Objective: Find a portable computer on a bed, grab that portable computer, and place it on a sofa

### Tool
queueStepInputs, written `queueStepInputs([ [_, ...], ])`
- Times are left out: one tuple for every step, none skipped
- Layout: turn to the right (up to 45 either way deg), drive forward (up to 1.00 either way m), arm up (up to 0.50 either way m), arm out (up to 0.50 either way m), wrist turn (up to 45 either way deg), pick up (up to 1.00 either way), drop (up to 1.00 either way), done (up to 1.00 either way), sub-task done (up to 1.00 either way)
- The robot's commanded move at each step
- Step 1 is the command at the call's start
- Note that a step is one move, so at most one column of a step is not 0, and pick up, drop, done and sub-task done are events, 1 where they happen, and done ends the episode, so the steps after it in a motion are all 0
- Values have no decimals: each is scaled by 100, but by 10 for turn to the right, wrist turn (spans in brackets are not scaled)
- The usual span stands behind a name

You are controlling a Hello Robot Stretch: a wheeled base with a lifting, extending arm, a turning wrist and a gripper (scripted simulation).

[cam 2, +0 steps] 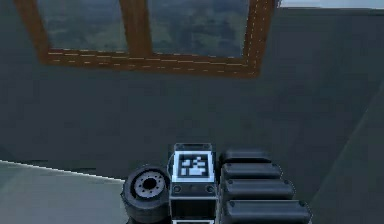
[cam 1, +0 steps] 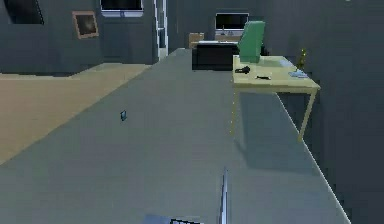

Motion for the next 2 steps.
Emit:
queueStepInputs([
  [0, 25, 0, 0, 0, 0, 0, 0, 0],
  [-60, 0, 0, 0, 0, 0, 0, 0, 0],
])
